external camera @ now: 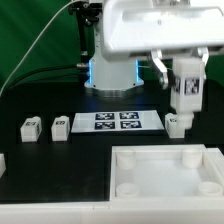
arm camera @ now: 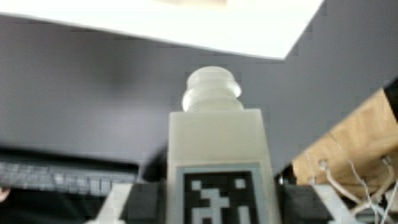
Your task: Assemble one leg
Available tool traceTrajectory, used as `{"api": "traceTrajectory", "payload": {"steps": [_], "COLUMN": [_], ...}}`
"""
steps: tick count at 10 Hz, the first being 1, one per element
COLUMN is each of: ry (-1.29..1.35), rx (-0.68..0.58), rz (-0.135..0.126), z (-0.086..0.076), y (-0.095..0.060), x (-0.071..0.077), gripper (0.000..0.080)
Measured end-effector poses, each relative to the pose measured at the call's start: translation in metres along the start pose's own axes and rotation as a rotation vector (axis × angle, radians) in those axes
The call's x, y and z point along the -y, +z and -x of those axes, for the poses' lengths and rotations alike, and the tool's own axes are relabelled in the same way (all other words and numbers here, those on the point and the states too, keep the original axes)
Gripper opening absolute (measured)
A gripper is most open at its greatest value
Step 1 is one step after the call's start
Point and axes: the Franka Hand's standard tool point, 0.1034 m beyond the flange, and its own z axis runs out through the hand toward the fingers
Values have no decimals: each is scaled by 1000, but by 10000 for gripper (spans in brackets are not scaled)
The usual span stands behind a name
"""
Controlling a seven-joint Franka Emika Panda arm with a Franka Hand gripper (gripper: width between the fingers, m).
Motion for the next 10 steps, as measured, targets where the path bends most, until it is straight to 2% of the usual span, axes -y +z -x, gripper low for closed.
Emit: {"api": "traceTrajectory", "payload": {"steps": [2,3,5,6,7,10], "ry": [15,22,42,48,49,48], "rx": [15,23,34,36,36,41], "rz": [-23,-28,-39,-40,-37,-35], "z": [5,7,9,7,6,15], "y": [30,43,64,66,67,71], "x": [13,14,25,28,25,24], "gripper": [290,290,290,290,290,290]}}
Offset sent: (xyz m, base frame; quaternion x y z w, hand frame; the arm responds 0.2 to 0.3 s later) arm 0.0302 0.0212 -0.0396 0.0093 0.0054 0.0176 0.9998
